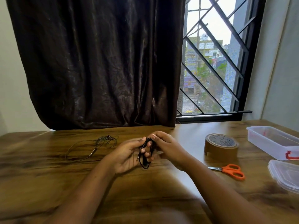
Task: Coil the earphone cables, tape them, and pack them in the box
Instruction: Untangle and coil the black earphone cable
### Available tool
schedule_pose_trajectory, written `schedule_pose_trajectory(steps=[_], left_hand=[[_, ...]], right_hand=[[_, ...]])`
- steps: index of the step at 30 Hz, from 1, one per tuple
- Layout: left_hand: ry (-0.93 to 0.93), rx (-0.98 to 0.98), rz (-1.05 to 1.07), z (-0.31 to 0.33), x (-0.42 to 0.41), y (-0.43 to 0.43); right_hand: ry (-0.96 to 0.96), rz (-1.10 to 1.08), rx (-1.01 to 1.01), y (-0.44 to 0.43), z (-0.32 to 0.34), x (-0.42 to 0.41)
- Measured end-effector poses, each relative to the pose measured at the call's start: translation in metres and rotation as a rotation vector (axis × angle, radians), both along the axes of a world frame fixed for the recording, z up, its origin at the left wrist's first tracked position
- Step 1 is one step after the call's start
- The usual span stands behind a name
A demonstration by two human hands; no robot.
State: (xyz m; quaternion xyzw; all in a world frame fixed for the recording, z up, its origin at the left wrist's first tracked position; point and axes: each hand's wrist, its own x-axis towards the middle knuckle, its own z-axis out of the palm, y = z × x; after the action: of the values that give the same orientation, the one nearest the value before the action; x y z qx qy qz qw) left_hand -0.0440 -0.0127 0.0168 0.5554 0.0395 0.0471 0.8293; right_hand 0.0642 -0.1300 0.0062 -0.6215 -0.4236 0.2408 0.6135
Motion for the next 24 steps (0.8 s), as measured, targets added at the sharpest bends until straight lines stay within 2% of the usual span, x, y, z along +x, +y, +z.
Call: schedule_pose_trajectory(steps=[3, 11, 16, 20, 24], left_hand=[[-0.009, -0.023, -0.011, 0.0020, -0.0013, 0.0016], [-0.009, -0.115, 0.037, 0.0024, 0.0009, -0.0003], [-0.048, -0.156, 0.077, 0.0012, 0.0016, -0.0008], [-0.089, -0.129, 0.152, 0.0023, 0.0024, -0.0022], [-0.036, -0.043, 0.124, 0.0057, 0.0005, -0.0014]], right_hand=[[0.113, 0.038, 0.084, 0.0009, 0.0000, -0.0029], [-0.037, -0.037, 0.188, 0.0027, 0.0006, 0.0012], [-0.051, 0.050, 0.139, -0.0018, 0.0043, -0.0005], [-0.031, 0.104, 0.164, -0.0016, 0.0051, -0.0003], [0.022, 0.136, 0.221, -0.0017, 0.0019, 0.0047]])
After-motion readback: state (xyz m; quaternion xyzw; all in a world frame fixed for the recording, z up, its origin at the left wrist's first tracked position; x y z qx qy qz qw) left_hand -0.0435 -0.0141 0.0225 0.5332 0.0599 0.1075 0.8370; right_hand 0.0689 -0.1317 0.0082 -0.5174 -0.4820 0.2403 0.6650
